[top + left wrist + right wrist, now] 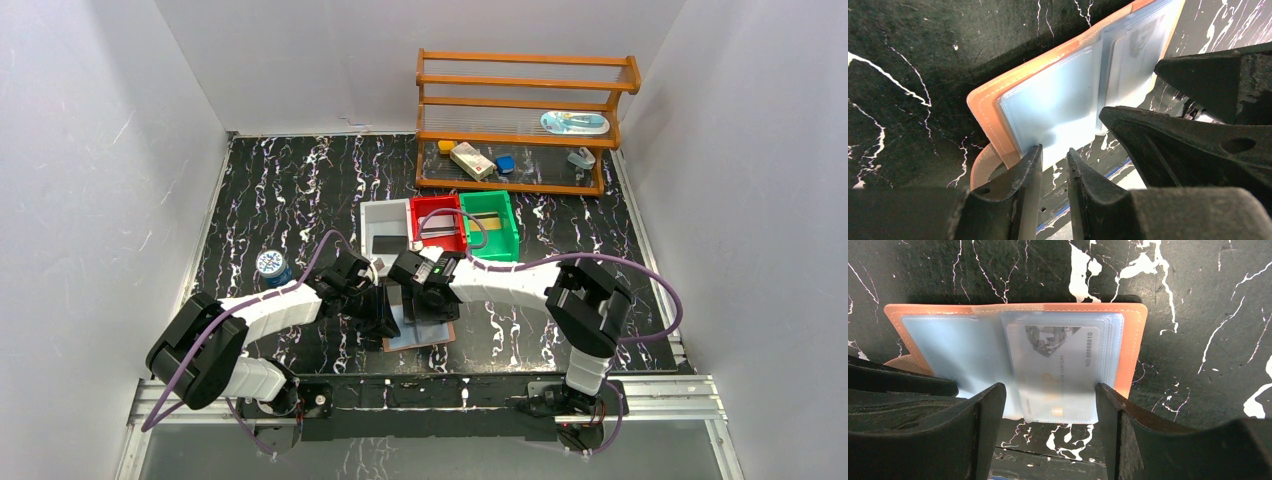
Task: Take the credit cards out of the card holder
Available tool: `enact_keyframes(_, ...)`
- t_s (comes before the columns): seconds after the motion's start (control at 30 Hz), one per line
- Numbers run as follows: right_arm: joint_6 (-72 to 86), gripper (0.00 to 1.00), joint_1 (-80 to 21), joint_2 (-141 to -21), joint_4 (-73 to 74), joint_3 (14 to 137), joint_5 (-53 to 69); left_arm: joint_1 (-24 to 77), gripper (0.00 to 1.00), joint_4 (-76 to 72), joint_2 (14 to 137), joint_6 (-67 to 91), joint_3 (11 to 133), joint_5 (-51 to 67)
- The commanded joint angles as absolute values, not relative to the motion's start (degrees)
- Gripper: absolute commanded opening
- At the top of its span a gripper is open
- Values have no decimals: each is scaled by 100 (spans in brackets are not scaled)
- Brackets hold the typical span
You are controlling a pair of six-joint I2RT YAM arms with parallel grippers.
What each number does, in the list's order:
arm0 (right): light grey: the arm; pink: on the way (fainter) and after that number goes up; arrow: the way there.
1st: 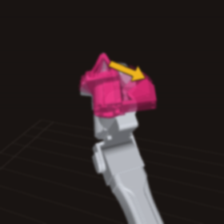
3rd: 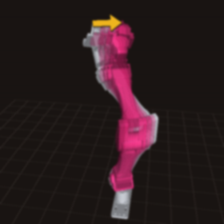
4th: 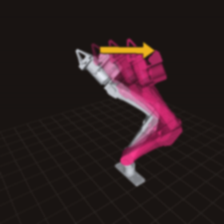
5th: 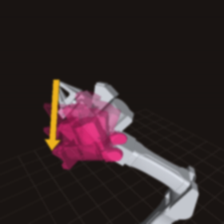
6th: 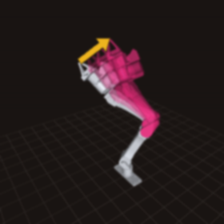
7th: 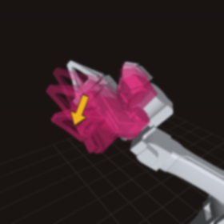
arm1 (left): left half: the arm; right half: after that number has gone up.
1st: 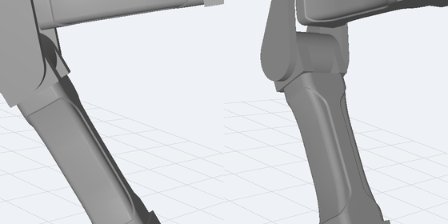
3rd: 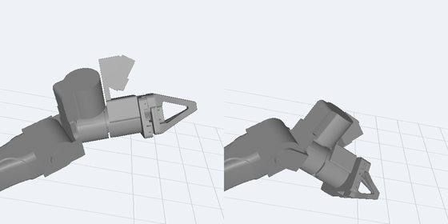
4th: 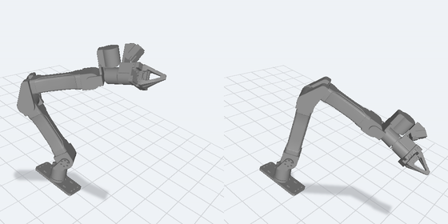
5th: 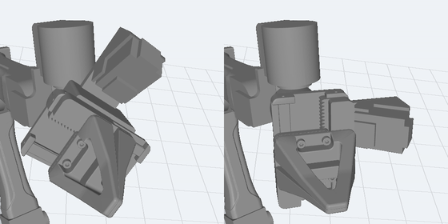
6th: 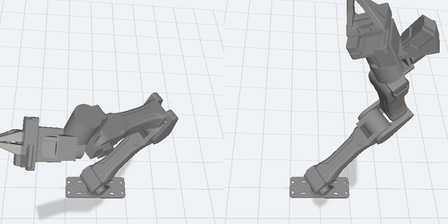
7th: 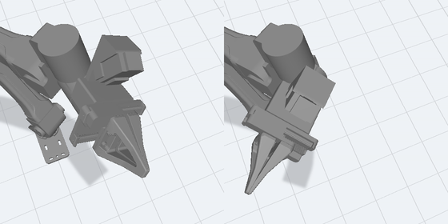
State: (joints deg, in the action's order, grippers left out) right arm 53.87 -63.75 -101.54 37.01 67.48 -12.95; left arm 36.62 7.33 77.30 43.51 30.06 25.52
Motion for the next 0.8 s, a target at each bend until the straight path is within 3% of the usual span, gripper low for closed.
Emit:
enact_keyframes(0.0, 5449, 75, -6363, -10396, 3607, 6597, -1219, 3684, 24, 943, 7798, 4263, 3050, 2441)
enact_keyframes(0.1, 5443, 75, -6361, -10427, 3510, 6593, -1091, 3683, 24, 949, 7796, 4263, 3050, 2452)
enact_keyframes(0.23, 5392, 64, -6363, -10304, 3291, 6583, -898, 3689, 24, 948, 7800, 4256, 3057, 2461)
enact_keyframes(0.77, 5456, 66, -6363, -9502, 2892, 6504, -822, 3684, 24, 932, 7779, 4272, 3036, 2461)
